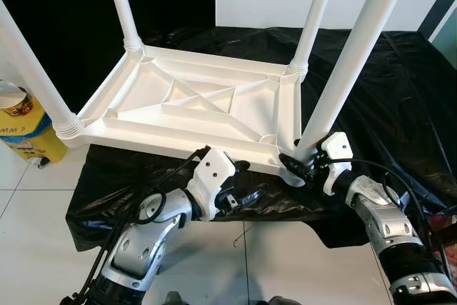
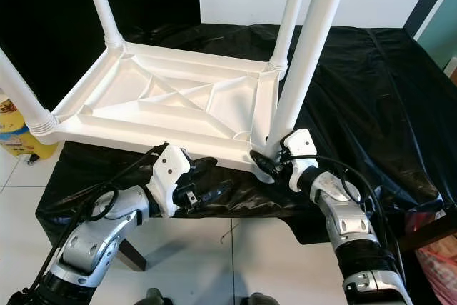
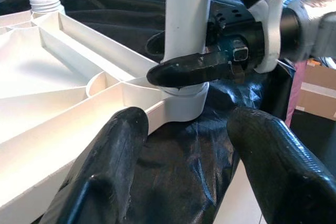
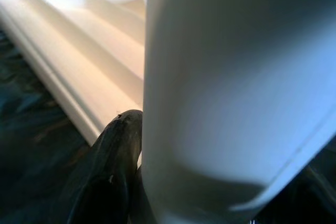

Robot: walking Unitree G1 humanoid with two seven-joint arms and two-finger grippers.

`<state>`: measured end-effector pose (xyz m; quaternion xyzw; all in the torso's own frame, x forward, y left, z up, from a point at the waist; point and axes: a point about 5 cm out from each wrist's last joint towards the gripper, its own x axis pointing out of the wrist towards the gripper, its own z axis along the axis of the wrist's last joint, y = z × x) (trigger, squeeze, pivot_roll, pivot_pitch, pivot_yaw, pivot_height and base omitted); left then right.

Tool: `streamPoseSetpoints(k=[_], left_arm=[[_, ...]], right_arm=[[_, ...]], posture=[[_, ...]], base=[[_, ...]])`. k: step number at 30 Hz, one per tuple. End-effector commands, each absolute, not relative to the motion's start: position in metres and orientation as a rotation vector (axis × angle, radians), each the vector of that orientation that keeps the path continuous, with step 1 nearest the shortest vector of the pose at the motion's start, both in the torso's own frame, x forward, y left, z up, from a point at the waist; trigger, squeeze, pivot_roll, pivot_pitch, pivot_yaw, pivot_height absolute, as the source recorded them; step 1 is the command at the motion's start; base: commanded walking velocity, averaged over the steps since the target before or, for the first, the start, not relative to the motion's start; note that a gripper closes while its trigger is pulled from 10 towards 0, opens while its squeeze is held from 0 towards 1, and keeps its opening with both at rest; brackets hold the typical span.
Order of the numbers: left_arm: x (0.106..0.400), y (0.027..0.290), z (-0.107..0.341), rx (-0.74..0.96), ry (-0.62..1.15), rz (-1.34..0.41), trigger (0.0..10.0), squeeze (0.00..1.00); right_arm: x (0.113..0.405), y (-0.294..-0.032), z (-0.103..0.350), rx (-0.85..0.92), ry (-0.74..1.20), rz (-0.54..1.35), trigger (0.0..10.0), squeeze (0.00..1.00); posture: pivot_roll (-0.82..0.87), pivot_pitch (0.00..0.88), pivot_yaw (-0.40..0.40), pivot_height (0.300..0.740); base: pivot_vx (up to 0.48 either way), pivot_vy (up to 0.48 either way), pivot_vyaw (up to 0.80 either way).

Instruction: Building children table

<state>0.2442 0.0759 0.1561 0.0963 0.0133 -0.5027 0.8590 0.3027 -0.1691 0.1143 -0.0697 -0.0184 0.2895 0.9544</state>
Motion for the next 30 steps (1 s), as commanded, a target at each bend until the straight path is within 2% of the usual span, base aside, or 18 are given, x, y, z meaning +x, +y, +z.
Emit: streamPoseSetpoints(k=[1, 5, 6, 7, 8, 13, 14, 21, 30], left_arm=[[0.245, 0.077, 0.156, 0.200, 0.029, -0.992, 10.0, 0.00], [0.246, 0.077, 0.156, 0.194, 0.028, -0.989, 10.0, 0.00], [0.246, 0.076, 0.156, 0.194, 0.029, -0.996, 10.0, 0.00], [0.246, 0.076, 0.156, 0.194, 0.029, -0.996, 10.0, 0.00], [0.246, 0.076, 0.156, 0.193, 0.029, -0.997, 10.0, 0.00], [0.247, 0.075, 0.156, 0.191, 0.027, -0.997, 10.0, 0.00], [0.247, 0.075, 0.156, 0.188, 0.025, -0.997, 10.0, 0.00], [0.248, 0.075, 0.157, 0.184, 0.024, -0.996, 10.0, 0.00], [0.247, 0.075, 0.156, 0.187, 0.027, -1.005, 10.0, 0.00]], right_arm=[[0.299, -0.168, 0.105, -0.146, 0.007, 0.564, 10.0, 0.00], [0.297, -0.168, 0.105, -0.135, 0.001, 0.529, 10.0, 0.00], [0.295, -0.166, 0.105, -0.130, -0.005, 0.520, 10.0, 0.28], [0.295, -0.166, 0.105, -0.130, -0.005, 0.520, 10.0, 0.28], [0.294, -0.165, 0.106, -0.126, -0.013, 0.515, 10.0, 1.00], [0.291, -0.164, 0.110, -0.116, -0.043, 0.479, 10.0, 1.00], [0.289, -0.163, 0.111, -0.106, -0.050, 0.470, 10.0, 0.00], [0.287, -0.159, 0.113, -0.100, -0.054, 0.473, 10.0, 0.00], [0.289, -0.162, 0.116, -0.133, -0.044, 0.612, 10.0, 0.00]], posture=[[0.07, 0.073, -0.075, 0.740], [0.07, 0.074, -0.073, 0.740], [0.06, 0.079, -0.071, 0.740], [0.06, 0.079, -0.071, 0.740], [0.06, 0.080, -0.069, 0.740], [0.05, 0.083, -0.066, 0.740], [0.04, 0.085, -0.066, 0.740], [0.04, 0.084, -0.064, 0.740], [0.04, 0.085, -0.055, 0.740]], base=[[0.000, 0.000, 0.00], [0.000, 0.000, 0.00], [0.000, 0.000, 0.00], [0.000, 0.000, 0.00], [0.000, 0.000, 0.00], [0.000, 0.000, 0.00], [0.000, 0.000, 0.00], [0.000, 0.000, 0.00], [0.000, 0.000, 0.00]])
